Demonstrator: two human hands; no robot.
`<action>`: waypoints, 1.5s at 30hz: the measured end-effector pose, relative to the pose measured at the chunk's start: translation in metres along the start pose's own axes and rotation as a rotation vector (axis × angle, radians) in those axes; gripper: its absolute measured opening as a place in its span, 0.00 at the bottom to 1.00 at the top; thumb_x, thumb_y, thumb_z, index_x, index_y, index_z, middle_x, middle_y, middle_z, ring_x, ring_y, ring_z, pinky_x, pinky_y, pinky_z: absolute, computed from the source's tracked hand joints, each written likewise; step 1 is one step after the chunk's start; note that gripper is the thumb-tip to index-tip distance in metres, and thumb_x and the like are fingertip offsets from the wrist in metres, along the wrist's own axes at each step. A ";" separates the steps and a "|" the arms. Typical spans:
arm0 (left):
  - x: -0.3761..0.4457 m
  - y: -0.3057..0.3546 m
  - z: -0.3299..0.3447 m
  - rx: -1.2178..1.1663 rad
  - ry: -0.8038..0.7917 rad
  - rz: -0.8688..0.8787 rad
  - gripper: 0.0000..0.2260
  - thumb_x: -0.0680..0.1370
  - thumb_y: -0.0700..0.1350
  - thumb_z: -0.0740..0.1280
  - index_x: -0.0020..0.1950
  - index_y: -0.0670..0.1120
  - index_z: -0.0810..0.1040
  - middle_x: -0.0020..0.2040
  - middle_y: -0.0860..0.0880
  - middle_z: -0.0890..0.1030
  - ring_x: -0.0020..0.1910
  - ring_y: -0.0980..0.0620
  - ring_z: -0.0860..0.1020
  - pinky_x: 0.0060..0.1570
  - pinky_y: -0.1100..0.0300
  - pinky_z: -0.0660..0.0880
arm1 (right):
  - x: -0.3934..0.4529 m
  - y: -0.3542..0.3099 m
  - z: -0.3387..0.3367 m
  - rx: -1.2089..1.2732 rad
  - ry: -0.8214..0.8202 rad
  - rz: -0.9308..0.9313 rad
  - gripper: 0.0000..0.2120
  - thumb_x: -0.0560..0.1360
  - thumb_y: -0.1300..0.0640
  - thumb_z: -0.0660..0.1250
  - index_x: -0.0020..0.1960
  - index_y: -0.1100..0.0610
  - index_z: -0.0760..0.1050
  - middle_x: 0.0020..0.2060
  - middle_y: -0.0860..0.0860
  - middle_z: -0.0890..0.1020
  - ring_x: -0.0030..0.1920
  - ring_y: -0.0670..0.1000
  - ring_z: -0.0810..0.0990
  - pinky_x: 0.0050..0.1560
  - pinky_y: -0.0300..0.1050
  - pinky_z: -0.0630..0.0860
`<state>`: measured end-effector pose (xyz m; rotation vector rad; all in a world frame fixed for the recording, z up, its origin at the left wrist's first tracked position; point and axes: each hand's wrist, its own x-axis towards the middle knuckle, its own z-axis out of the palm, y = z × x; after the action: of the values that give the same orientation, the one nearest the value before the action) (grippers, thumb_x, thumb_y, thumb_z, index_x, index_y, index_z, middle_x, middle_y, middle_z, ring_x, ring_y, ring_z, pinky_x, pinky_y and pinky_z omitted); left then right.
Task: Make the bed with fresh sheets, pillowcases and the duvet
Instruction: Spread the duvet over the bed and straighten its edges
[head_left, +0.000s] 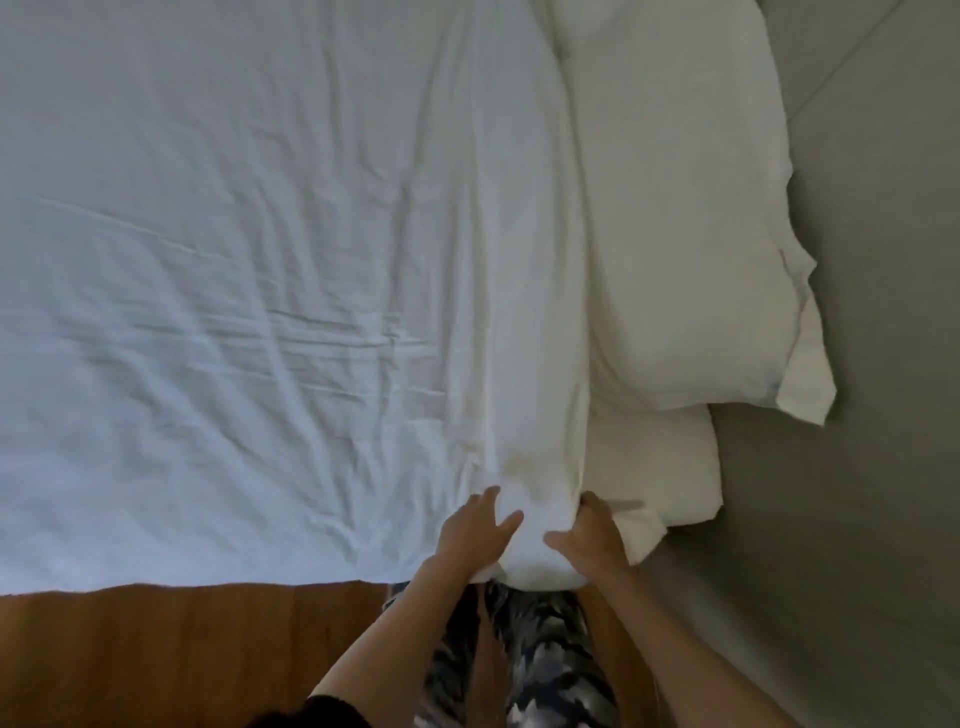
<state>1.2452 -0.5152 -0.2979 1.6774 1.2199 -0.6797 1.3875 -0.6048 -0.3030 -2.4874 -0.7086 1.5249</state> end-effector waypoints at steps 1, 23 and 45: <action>-0.016 0.007 -0.009 -0.069 0.025 -0.009 0.29 0.80 0.62 0.55 0.77 0.50 0.58 0.73 0.47 0.67 0.69 0.47 0.69 0.66 0.54 0.65 | -0.015 -0.013 -0.005 -0.008 -0.038 -0.041 0.23 0.69 0.55 0.71 0.61 0.63 0.73 0.52 0.56 0.79 0.53 0.56 0.78 0.49 0.44 0.74; -0.190 -0.197 -0.216 -0.199 0.295 0.073 0.13 0.78 0.48 0.60 0.59 0.42 0.71 0.49 0.45 0.79 0.40 0.43 0.82 0.48 0.51 0.79 | -0.204 -0.291 0.197 -0.273 0.173 -0.414 0.14 0.74 0.59 0.62 0.58 0.60 0.65 0.43 0.54 0.76 0.46 0.57 0.79 0.44 0.43 0.70; -0.111 -0.436 -0.385 -0.005 0.155 -0.003 0.10 0.75 0.40 0.62 0.55 0.40 0.67 0.42 0.47 0.71 0.43 0.45 0.72 0.40 0.55 0.68 | -0.175 -0.505 0.413 -0.661 0.129 -0.500 0.26 0.77 0.61 0.62 0.72 0.66 0.60 0.43 0.54 0.82 0.41 0.52 0.83 0.42 0.41 0.78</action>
<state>0.7689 -0.1785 -0.1983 1.7511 1.3311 -0.5560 0.8017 -0.2926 -0.1801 -2.4626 -1.8805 1.0437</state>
